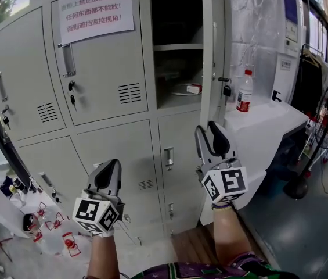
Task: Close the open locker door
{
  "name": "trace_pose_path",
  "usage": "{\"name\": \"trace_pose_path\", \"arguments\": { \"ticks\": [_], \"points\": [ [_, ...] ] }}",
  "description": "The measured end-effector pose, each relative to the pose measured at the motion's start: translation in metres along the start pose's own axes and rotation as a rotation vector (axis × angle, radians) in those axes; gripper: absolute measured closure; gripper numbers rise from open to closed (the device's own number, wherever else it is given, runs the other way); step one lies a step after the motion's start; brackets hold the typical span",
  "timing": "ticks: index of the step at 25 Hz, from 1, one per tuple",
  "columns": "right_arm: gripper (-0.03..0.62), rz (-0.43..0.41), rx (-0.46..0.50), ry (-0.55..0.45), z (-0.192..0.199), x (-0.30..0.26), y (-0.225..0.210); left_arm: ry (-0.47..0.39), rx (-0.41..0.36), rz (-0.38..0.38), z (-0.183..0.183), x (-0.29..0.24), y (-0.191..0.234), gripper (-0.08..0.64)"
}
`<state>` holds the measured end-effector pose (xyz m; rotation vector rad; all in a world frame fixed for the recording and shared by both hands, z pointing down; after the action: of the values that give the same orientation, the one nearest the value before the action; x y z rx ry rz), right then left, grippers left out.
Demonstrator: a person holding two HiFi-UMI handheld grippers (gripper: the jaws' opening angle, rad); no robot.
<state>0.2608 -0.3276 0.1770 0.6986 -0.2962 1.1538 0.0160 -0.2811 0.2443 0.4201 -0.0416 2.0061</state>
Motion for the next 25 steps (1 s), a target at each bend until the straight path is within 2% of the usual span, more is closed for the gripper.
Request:
{"name": "trace_pose_path", "arguments": {
  "ticks": [6, 12, 25],
  "points": [
    [0.453, -0.001, 0.011, 0.044, 0.004, -0.017, 0.015, 0.003, 0.019, -0.001, -0.013, -0.002, 0.02, 0.537],
    [0.459, -0.027, -0.002, 0.072, 0.007, -0.032, 0.027, 0.018, 0.026, 0.031, -0.019, -0.012, 0.029, 0.537],
    [0.471, -0.066, -0.009, 0.099, 0.018, -0.065, 0.047, 0.019, 0.032, -0.002, -0.024, -0.006, 0.073, 0.537]
  ]
}}
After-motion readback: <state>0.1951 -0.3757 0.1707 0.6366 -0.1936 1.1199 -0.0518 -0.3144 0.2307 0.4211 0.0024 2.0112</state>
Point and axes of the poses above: the fingertips, and each gripper's own axes: x backward along the fingers, y to its left, z out of its underside, the point moved 1 cm from there along x, backward along the fingers, and after that the axes turned 15 degrees about x, right-handed, at the moved point
